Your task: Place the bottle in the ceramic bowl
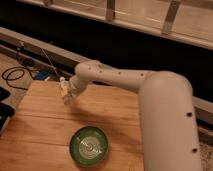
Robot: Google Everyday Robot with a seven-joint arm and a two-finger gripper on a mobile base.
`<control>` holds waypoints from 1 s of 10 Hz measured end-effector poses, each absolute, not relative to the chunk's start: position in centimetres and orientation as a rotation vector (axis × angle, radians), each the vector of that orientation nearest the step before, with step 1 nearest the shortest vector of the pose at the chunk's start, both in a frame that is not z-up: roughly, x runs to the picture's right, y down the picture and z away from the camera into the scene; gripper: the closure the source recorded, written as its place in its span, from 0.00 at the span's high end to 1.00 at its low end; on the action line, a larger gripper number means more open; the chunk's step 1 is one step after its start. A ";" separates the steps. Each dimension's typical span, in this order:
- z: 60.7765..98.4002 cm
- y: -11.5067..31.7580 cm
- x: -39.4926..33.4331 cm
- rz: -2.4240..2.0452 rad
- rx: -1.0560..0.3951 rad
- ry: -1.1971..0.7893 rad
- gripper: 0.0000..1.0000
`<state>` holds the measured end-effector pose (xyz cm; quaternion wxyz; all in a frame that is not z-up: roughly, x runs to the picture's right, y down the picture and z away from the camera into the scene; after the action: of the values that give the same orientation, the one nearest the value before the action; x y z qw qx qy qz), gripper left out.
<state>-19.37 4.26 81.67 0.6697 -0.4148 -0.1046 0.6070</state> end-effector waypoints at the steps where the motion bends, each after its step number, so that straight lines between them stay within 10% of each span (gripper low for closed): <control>1: 81.4 4.1 -18.2 1.391 -0.962 -0.310 0.00; 10: 79.4 4.7 -14.5 1.462 -0.947 -0.318 0.00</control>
<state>-14.48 4.73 79.42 0.6330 -0.4139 -0.1392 0.6392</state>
